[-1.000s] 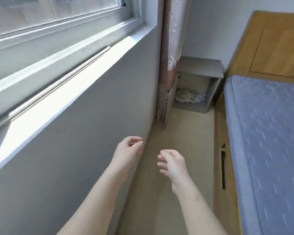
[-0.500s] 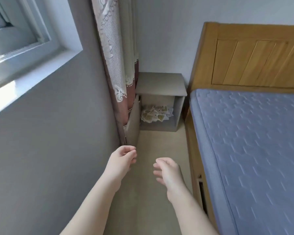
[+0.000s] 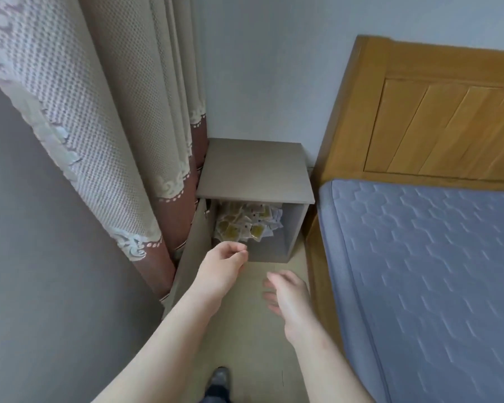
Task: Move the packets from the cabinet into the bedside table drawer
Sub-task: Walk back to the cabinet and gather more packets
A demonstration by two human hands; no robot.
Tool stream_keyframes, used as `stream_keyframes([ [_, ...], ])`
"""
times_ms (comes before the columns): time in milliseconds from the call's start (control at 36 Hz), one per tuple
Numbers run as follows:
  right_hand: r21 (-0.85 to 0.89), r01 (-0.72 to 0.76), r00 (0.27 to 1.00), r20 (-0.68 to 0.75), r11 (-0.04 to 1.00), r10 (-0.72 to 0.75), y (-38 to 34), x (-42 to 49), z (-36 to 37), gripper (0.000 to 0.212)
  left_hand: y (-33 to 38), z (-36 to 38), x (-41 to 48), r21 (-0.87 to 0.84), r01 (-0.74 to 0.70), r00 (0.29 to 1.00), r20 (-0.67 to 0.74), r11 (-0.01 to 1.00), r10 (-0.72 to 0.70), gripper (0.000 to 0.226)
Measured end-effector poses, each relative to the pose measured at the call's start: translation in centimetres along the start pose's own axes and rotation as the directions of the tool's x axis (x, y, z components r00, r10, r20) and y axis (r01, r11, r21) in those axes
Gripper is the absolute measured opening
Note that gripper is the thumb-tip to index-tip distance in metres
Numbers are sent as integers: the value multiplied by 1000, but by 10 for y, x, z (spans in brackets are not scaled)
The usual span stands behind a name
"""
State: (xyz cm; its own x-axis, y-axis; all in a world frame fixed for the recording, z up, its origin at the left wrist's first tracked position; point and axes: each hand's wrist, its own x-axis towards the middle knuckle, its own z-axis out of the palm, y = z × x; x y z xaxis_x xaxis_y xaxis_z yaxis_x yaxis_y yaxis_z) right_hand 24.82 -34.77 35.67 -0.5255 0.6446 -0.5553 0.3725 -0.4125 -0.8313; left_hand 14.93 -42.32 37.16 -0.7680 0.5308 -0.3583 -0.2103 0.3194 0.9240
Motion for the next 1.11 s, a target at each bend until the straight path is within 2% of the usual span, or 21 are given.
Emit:
stream_keyframes([
  [139, 14, 27, 1000, -4, 1000, -27, -60, 72, 1, 9, 42, 23, 89, 21, 6, 1000, 28, 1000, -7, 14],
  [278, 59, -34, 998, -45, 998, 36, -83, 150, -14, 12, 51, 50, 163, 42, 46, 996, 70, 998, -49, 16],
  [444, -57, -137, 987, 77, 989, 141, -76, 261, -19, 13, 19, 80, 258, 6, 119, 988, -100, 993, -118, 19],
  [556, -108, -189, 981, 33, 976, 193, -56, 336, -19, 10, -26, 104, 315, -21, 200, 971, -129, 980, -201, 17],
  [667, -76, -256, 967, -16, 964, 255, -21, 397, -5, 15, -81, 114, 367, 10, 242, 962, -134, 970, -238, 12],
  [917, -129, -346, 935, 35, 930, 352, 127, 529, 58, 17, -242, 98, 483, 121, 298, 945, -179, 947, -274, 16],
  [1000, -280, -254, 961, 36, 926, 275, 174, 589, 76, 18, -299, 92, 528, 184, 296, 942, -220, 937, -254, 14],
  [1111, -300, -196, 975, 38, 933, 217, 221, 671, 94, 25, -364, 92, 590, 215, 250, 950, -244, 944, -196, 18],
])
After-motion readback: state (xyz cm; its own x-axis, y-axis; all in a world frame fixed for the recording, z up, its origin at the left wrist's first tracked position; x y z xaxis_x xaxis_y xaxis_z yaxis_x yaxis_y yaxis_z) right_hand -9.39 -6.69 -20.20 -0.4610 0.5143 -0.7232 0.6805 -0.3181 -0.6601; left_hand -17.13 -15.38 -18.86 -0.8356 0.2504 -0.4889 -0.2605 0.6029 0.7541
